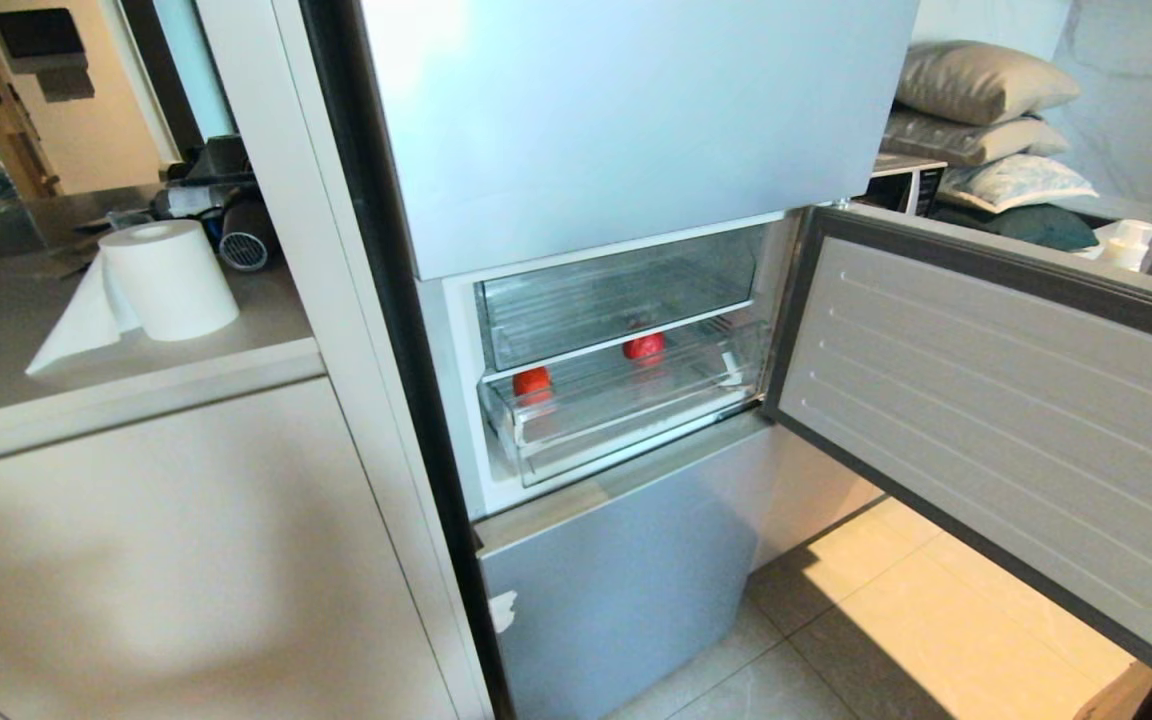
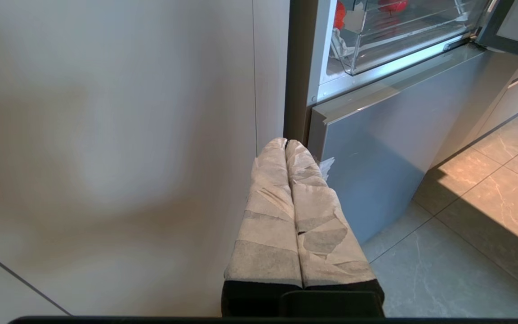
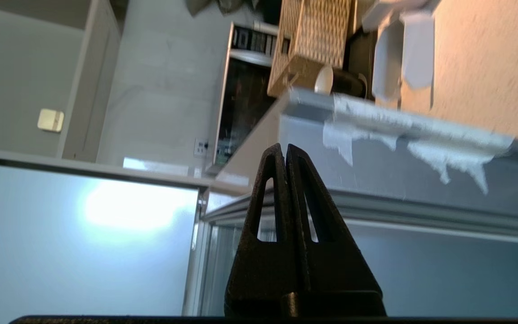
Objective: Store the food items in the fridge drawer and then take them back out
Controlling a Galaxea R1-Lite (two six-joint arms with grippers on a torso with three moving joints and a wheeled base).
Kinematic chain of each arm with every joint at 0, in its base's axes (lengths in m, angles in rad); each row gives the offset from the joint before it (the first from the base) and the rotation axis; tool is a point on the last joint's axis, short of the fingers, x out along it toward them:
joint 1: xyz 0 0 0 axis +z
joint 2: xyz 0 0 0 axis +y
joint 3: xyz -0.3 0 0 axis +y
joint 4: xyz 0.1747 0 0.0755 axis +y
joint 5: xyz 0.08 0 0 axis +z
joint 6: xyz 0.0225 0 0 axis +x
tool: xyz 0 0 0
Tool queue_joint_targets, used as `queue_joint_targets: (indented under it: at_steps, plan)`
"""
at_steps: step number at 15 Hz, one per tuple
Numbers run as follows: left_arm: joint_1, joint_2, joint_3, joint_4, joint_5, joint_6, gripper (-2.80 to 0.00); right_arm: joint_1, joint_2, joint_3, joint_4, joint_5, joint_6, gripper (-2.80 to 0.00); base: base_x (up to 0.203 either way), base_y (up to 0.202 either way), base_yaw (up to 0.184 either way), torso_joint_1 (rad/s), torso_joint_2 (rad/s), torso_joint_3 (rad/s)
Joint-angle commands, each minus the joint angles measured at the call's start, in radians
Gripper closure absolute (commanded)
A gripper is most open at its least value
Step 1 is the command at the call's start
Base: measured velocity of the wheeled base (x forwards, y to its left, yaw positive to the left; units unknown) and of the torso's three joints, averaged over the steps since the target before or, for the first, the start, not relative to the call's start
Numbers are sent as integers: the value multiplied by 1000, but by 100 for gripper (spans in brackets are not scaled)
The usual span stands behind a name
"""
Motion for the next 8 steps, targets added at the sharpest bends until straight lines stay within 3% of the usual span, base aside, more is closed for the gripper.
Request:
queue_joint_targets:
  at_steps: [1, 8]
  plan:
    - [0, 1, 0, 0, -1, 0, 0, -23, -2, -18, -4, 1, 5, 0, 0, 0, 0, 0, 0, 0]
    - [0, 1, 0, 0, 0, 0, 0, 1, 334, -184, -2, 1, 17, 0, 0, 0, 0, 0, 0, 0]
